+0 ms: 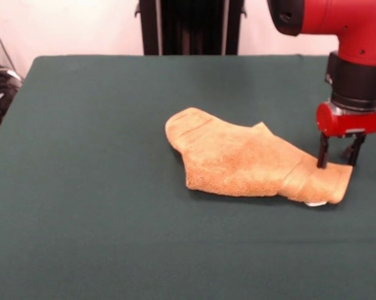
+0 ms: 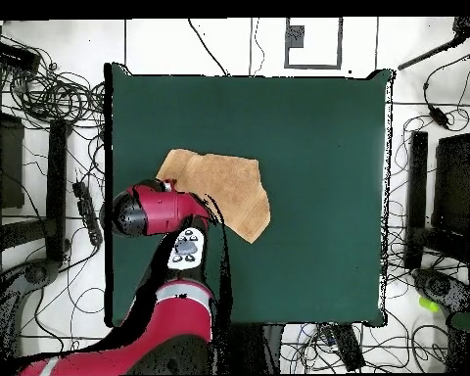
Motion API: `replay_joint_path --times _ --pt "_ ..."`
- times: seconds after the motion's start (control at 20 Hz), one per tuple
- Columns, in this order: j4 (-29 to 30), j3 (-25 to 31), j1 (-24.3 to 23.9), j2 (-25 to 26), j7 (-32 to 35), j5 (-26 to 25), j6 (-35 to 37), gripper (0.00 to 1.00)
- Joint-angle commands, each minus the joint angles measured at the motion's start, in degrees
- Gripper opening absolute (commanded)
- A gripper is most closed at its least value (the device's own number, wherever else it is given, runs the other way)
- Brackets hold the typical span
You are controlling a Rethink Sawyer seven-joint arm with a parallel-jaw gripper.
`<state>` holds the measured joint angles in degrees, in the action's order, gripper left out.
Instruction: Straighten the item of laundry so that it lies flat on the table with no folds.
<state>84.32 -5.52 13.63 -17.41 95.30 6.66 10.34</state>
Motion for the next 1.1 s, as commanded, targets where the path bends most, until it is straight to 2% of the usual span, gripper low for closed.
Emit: replay_joint_path --times 0.05,0.55,0.6,1.1 --pt "-2.74 5.88 -2.4 12.71 11.65 2.61 -4.97 1.0" --pt "-4.36 6.18 -2.96 13.44 12.28 2.68 -6.15 1.0" --pt "-4.31 6.26 -3.14 13.38 12.34 2.62 -6.41 0.0" --pt "-4.53 6.12 -5.16 12.59 11.15 1.88 -6.41 0.0"
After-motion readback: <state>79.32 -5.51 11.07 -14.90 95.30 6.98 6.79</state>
